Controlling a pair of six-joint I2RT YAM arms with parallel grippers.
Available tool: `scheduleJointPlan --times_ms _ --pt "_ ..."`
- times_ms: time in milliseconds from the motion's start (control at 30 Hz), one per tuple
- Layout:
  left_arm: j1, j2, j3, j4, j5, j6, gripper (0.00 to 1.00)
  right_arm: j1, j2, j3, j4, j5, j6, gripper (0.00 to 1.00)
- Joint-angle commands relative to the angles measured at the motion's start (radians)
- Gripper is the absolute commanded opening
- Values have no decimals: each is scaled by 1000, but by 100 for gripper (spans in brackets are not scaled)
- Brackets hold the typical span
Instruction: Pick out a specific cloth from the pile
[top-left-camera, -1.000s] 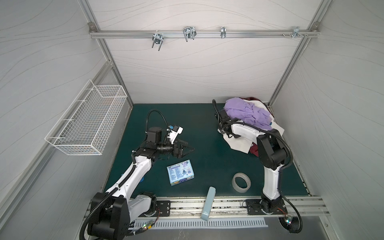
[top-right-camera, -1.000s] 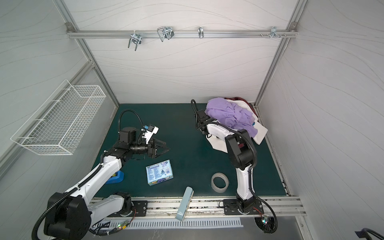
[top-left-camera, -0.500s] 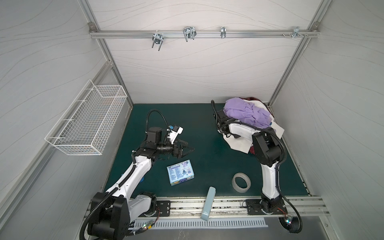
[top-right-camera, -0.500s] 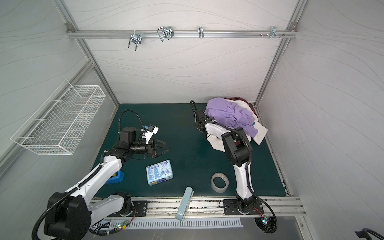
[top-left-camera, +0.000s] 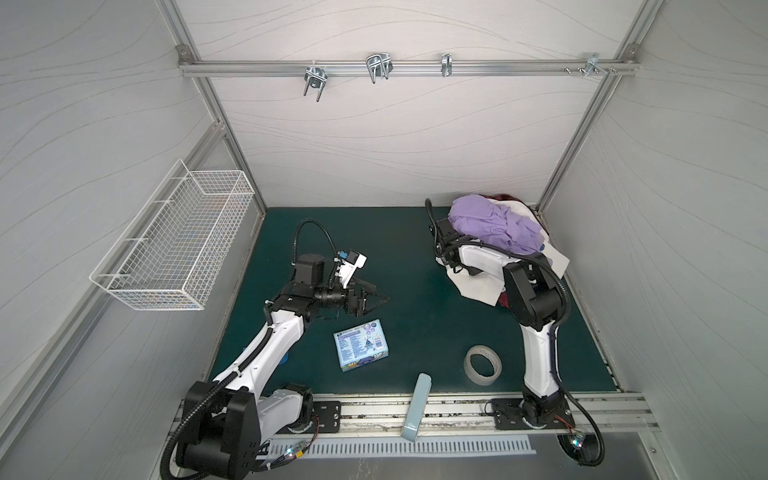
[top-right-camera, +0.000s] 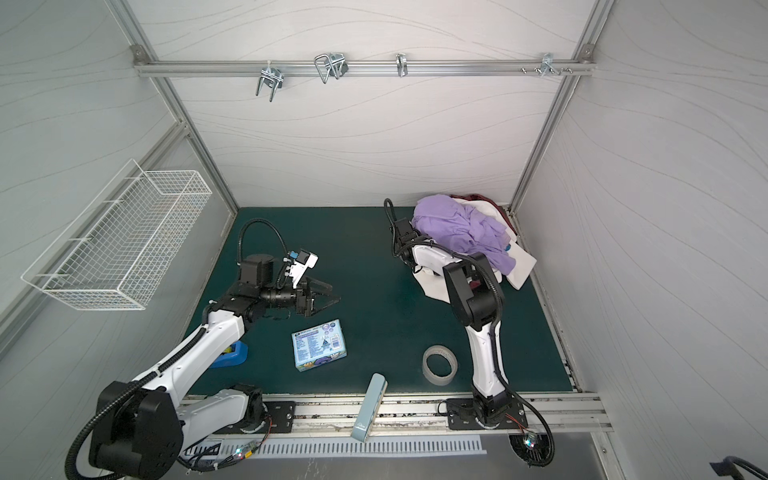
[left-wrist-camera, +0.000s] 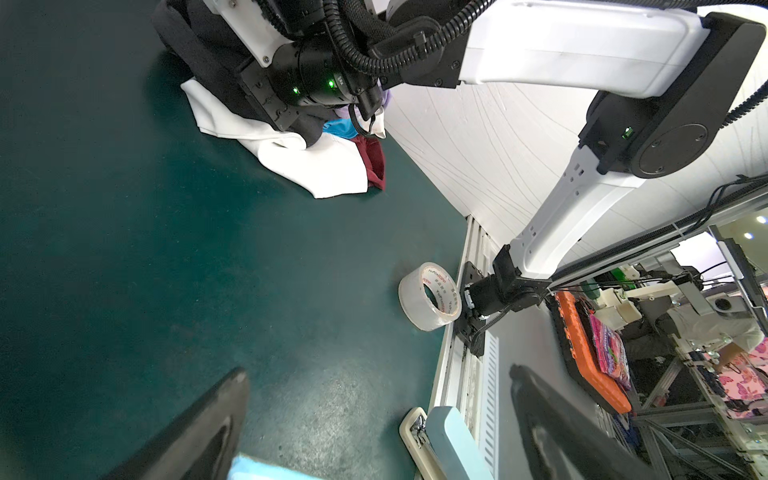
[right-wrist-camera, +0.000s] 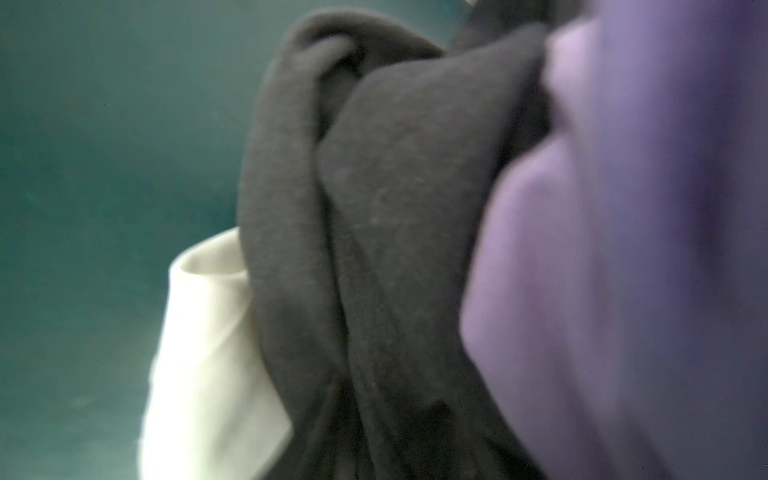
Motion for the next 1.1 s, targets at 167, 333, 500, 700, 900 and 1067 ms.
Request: scheduleJointPlan --times_ms 167,333,500,700,900,1067 --pt "-1 -3 32 5 21 21 99 -22 -30 17 -42 62 -5 0" --pt "-2 -17 28 9 21 21 99 -11 -145 -11 -40 86 -29 0" --pt "-6 -40 22 9 19 21 99 -9 -235 -28 -50 99 -35 0" --pt "-11 -60 16 6 14 24 99 -7 -312 -36 -56 121 -56 0" --pt "-16 -75 12 3 9 28 99 -7 -360 -21 -56 155 -88 0" --pt "-23 -82 13 -15 -3 43 99 4 -407 -12 -44 204 -143 0"
